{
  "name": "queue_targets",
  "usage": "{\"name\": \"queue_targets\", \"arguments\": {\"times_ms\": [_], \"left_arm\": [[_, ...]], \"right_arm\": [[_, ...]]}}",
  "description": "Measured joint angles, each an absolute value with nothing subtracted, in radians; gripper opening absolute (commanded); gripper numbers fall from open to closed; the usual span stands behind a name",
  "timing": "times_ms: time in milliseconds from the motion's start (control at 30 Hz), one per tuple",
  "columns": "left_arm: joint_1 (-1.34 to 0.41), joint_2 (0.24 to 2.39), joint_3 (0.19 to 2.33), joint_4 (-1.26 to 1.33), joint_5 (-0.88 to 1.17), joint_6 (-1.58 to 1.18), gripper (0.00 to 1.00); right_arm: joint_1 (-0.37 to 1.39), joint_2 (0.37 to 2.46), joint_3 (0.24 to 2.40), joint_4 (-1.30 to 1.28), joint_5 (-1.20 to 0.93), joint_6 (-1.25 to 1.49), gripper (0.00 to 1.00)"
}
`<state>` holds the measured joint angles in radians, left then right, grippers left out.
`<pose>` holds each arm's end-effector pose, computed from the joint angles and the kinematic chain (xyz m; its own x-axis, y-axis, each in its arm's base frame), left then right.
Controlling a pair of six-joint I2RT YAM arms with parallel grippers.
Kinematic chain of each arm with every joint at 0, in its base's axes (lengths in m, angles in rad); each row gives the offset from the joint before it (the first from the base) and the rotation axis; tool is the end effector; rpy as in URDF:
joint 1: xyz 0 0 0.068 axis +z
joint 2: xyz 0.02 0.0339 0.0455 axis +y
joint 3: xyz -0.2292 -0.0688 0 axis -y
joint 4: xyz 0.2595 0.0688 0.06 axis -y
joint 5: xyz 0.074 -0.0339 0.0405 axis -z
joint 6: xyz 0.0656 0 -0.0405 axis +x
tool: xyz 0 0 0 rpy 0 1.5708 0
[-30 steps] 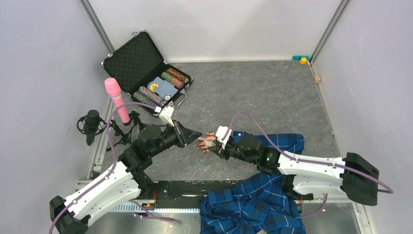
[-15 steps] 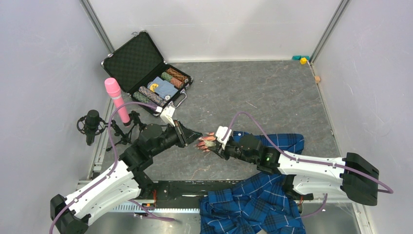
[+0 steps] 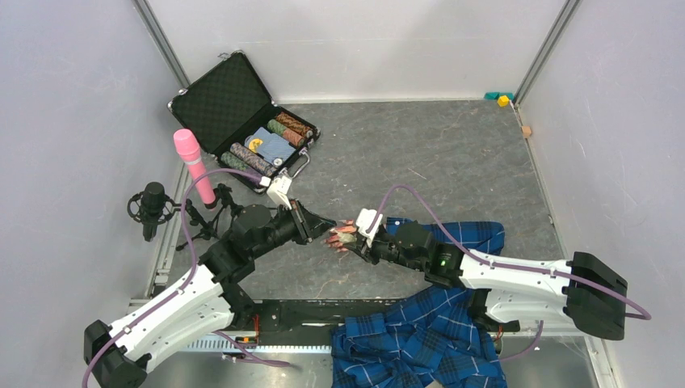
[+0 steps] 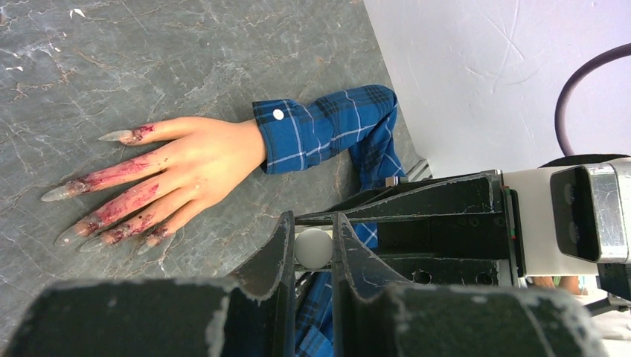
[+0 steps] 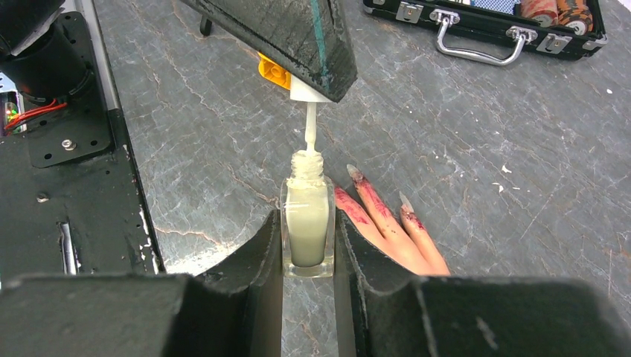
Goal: Paint the nails
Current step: Remove the nail polish from the nail polish bottle.
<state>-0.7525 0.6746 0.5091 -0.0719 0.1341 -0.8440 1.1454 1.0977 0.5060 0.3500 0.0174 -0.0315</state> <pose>0.1706 -0.1718 0.2404 -0.6911 -0.3674 -0.6223 0.3848 0.5418 -0.7472 0.1248 0.2727 0.1892 -0.0703 -0.2314 -0.9703 -0.9064 0.4209 -0.0347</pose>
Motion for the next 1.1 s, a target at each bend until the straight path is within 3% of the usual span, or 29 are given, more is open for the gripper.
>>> {"name": "queue_targets", "arguments": {"times_ms": [1100], "left_arm": [[-0.752,0.624,0.509,-0.078,0.072,-0.844,0.02]], "right_arm": [[1.157,1.154,0.503,0.373,0.019,-0.021,0.00]]}}
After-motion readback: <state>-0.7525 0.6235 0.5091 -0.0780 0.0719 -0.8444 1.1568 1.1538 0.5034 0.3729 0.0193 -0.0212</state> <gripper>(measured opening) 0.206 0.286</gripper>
